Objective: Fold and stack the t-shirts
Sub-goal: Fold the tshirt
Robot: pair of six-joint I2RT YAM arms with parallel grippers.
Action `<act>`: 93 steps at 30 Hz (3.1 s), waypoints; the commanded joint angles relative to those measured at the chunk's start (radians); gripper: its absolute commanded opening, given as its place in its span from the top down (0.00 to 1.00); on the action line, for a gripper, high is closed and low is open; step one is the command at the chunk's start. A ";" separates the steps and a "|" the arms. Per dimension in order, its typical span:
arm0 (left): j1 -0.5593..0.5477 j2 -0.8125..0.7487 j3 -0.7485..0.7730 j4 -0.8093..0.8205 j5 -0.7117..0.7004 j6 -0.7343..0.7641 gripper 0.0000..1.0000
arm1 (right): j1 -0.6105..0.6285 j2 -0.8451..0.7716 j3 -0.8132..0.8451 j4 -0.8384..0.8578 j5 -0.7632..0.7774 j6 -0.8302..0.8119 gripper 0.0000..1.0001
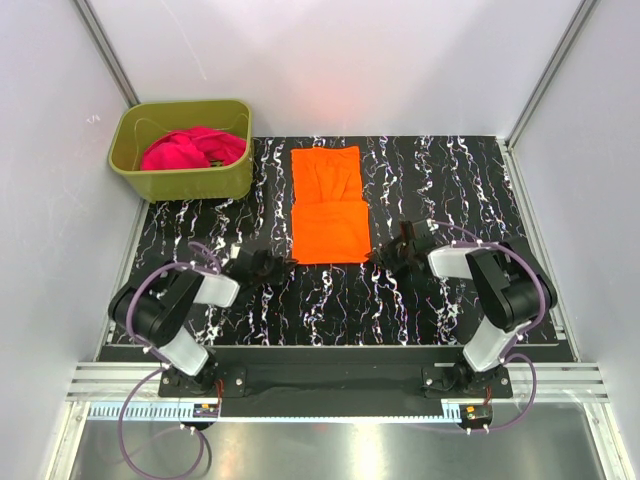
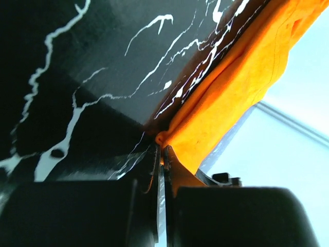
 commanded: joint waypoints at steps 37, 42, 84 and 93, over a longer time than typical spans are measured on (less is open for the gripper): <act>-0.680 -1.013 -0.100 -1.041 -0.409 -0.109 1.00 | 0.391 -1.209 -0.434 -0.744 -0.030 0.084 1.00; -0.601 -0.920 0.065 -1.050 -0.456 0.066 1.00 | 0.388 -1.118 -0.303 -0.750 0.039 0.021 1.00; 0.107 0.014 0.845 -0.784 0.193 0.753 1.00 | -0.203 -0.101 0.453 -0.704 -0.440 -0.487 1.00; 0.110 -0.482 0.328 -0.832 0.204 0.684 1.00 | -0.042 -0.372 0.197 -0.755 -0.423 -0.478 1.00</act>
